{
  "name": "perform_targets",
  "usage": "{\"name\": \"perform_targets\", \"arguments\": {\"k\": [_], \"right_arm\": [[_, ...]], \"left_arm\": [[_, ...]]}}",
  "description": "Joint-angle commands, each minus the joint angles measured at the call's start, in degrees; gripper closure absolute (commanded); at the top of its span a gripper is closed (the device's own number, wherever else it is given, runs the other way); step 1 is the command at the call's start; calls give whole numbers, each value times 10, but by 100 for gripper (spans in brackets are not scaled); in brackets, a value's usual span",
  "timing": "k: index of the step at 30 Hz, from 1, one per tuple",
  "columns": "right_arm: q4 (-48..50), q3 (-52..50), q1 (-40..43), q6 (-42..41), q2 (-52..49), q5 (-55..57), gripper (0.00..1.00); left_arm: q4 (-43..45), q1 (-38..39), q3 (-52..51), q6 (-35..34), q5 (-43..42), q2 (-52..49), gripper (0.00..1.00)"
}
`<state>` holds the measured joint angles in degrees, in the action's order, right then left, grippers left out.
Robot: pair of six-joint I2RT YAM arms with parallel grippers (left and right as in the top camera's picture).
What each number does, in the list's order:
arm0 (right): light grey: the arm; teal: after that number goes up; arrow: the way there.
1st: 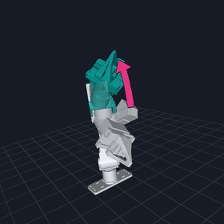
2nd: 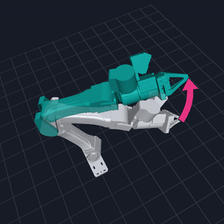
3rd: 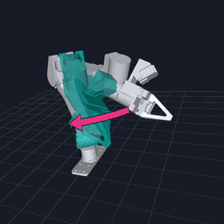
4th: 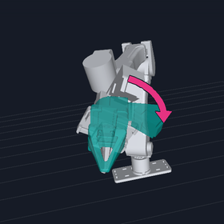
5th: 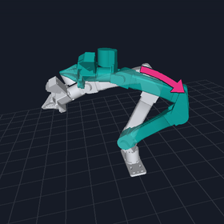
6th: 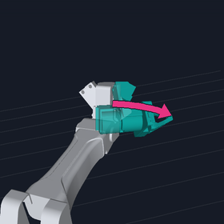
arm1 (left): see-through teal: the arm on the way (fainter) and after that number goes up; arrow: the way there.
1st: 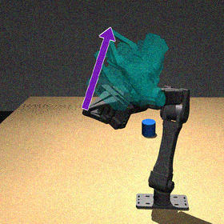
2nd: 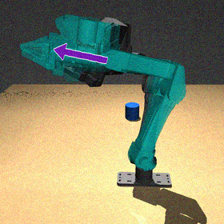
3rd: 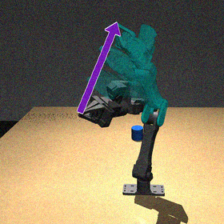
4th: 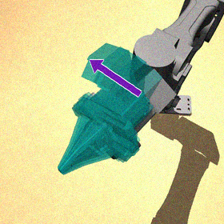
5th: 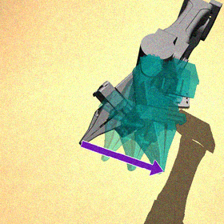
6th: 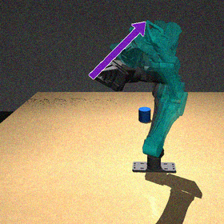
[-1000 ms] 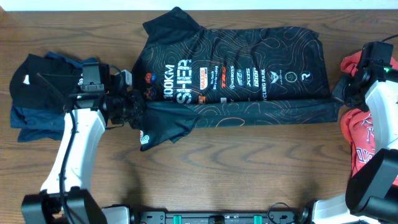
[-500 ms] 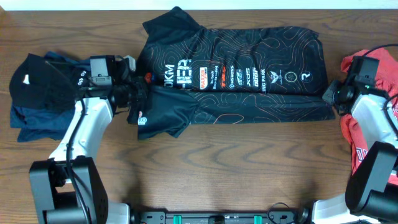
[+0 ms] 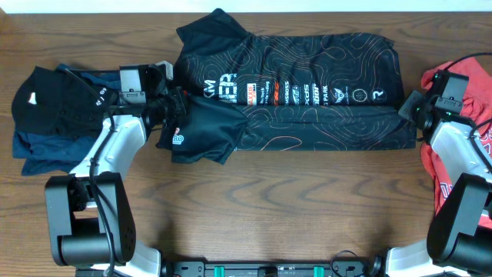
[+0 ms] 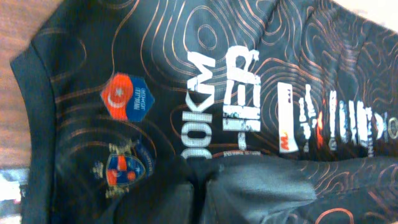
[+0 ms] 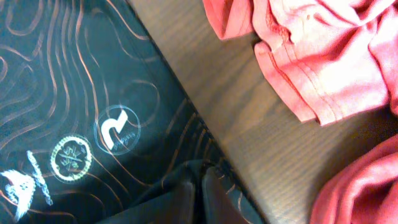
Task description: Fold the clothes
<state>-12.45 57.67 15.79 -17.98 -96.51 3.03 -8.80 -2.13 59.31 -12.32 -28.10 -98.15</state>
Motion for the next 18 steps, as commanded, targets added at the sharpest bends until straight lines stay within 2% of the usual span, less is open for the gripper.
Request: {"name": "perform_targets", "arguments": {"k": [1,2,3,5,11,15,18], "right_arm": [[19,-3,-5,-2,-3,-16,66],[25,-3,-5,-2,-3,-20,59],[26,-3,-5,-2,-3,-20,57],[17,-3,-5,0,-3,-20,57],[-66,-3,-4,24,-3,-13,58],[-134,-6,-3,23,-3,16,62],[-140,-15,-3,23,-3,15,63]], "left_arm": [[23,0,-1,-5,3,-4,45],[30,0,-1,-5,3,-4,43],[33,0,-1,-5,2,-3,42],[25,0,0,-5,-12,2,36],[-115,3,-1,-4,-64,18,36],[-230,6,-1,16,-23,14,36],[-261,6,-2,16,33,9,36]]}}
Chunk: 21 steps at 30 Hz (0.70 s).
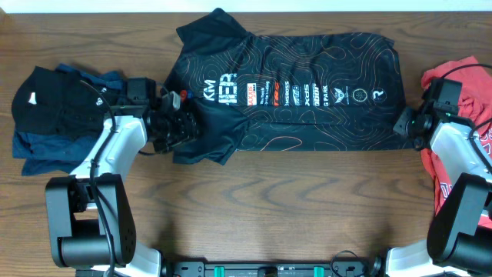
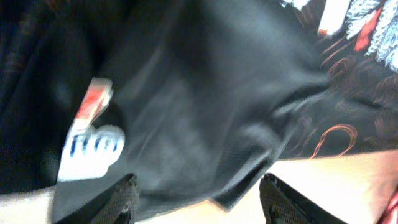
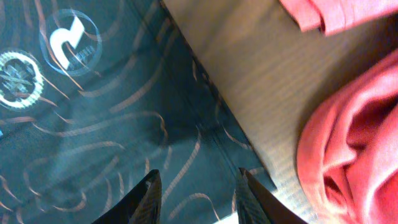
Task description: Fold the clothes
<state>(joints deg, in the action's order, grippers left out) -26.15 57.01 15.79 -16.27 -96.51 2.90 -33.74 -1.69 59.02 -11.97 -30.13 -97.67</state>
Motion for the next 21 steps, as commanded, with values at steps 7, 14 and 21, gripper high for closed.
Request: {"name": "perform_targets", "arguments": {"k": [7,14,21], "right_arm": [[-5,-26,-3,6,-3,16,62],[-4,-32,-3,7,-3,16,62],[-5,-32,-3,7,-3,16,62]], "left_arm": [[-26,9,-2,15,48,1,46],[-33,83,-2,108,29,1,49],[-16,193,-2,129,138,-6,46]]}}
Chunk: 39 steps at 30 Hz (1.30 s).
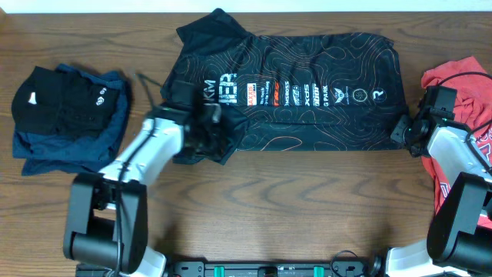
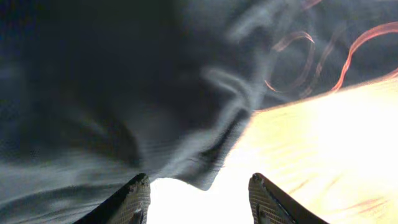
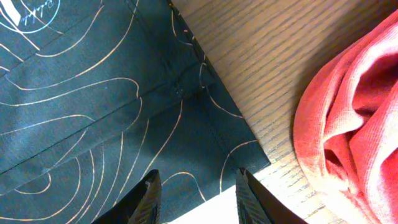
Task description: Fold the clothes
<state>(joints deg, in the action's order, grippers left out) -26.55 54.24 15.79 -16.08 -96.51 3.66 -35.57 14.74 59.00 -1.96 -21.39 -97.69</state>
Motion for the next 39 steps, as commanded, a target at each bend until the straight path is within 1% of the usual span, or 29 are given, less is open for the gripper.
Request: {"name": "perform_targets", "arguments": {"k": [1,5,11,15,16,17,19,20,21,25,30,32,39], "right_arm": [[-1,-5,-3,5,-3,8,62],[-1,-5,-3,5,-3,8,62],[1,-5,-3,5,-3,8,62],[1,-5,-3,5,-3,8,62],[1,-5,-3,5,-3,8,62],[1,-5,-3,5,-3,8,62],[1,-5,-3,5,-3,8,62],[1,-5,-3,5,-3,8,62],[1,-5,-3,5,-3,8,62],[1,-5,-3,5,-3,8,62],[2,-5,-3,5,-3,9,62],[2,-5,-3,5,-3,9,62],[2,-5,-3,5,-3,9,62]], "left_arm": [[5,38,-2,28,61,-7,46],[14,71,-2,28,102,-14,45],[14,86,-2,28,105,-32,45],[8,92,-2,28,105,-52,50],[7,95,-2,28,105,-57,52],[6,97,-2,28,105,-60,57],[7,100,-2,28,105,-61,76],[9,100,-2,28,105,-59,87],[9,100,-2,28,106,-57,94],[8,88,9,28,112,-42,94],[28,63,40,28,172,-15,94],[60,54,49,28,176,-7,94],[218,45,50,28,176,-4,94]]}}
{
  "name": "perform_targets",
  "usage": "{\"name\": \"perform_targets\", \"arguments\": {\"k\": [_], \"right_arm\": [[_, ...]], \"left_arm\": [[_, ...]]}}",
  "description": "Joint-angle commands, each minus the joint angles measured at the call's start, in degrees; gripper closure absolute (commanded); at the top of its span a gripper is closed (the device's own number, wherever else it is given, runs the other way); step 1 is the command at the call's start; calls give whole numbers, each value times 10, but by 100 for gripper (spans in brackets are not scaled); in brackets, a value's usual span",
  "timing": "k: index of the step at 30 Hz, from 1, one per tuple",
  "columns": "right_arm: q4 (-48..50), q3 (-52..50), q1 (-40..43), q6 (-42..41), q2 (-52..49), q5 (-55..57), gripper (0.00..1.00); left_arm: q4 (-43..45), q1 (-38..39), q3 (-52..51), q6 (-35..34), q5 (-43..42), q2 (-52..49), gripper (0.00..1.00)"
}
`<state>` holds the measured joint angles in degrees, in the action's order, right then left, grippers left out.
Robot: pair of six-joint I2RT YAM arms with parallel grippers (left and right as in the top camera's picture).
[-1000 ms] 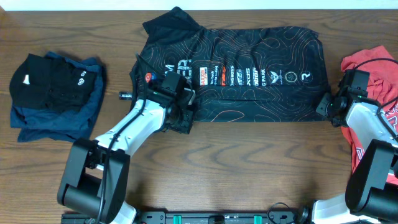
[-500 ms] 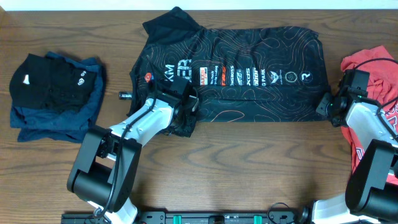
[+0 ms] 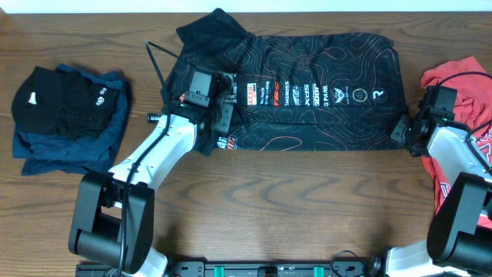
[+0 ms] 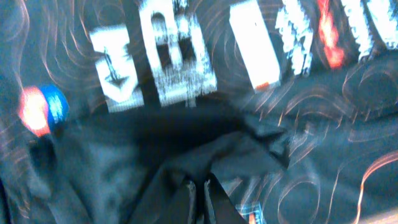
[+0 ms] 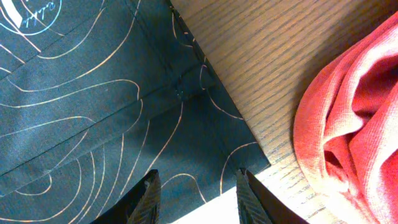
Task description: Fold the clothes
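A black jersey [image 3: 307,108] with orange contour lines and white logos lies lengthwise across the far middle of the table. My left gripper [image 3: 224,114] is over its left end, shut on the black sleeve fabric [image 4: 236,155], which is bunched onto the jersey's printed front; the fingers [image 4: 186,202] pinch it. My right gripper [image 3: 401,131] sits at the jersey's lower right corner [image 5: 236,149], open, with its fingers [image 5: 151,196] above the cloth and table edge, holding nothing.
A pile of dark clothes [image 3: 65,115], black on blue, lies at the left. A red garment [image 3: 461,85] is heaped at the right edge, close behind my right arm. Bare wooden table [image 3: 292,208] fills the near half.
My left gripper was open at the sleeve's lower edge; now it is shut on the sleeve, further up and right over the jersey's front. The sleeve no longer juts out. The right gripper is unchanged.
Both grippers were shut on the jersey's folded edge at its two ends. Then both were open and the jersey lay flat with a sleeve sticking out at the lower left. My left gripper stood open at that sleeve, and now holds it over the jersey.
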<state>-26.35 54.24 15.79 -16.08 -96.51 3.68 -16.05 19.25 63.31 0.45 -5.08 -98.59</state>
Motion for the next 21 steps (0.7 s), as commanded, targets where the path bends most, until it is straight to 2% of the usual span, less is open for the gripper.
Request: {"name": "perform_targets", "arguments": {"k": [1,5,11,12,13,14,15,17,21], "right_arm": [[0,-5,-3,5,-3,8,62],[1,-5,-3,5,-3,8,61],[6,-5,-3,5,-3,8,61],[6,-5,-3,5,-3,8,62],[5,-5,-3,5,-3,8,62],[5,-5,-3,5,-3,8,61],[6,-5,-3,5,-3,8,61],[6,-5,-3,5,-3,8,61],[4,-5,-3,5,-3,8,61]], "left_arm": [[46,0,7,4,13,5,94],[93,0,7,1,13,5,94],[96,0,7,-3,11,-4,93],[91,0,7,-3,10,-4,83],[86,0,7,-3,11,-4,64],[79,0,7,-3,11,-4,40],[72,-3,7,-2,15,-3,30],[49,-13,7,-3,30,-1,22],[9,-52,7,-21,32,10,22]]}}
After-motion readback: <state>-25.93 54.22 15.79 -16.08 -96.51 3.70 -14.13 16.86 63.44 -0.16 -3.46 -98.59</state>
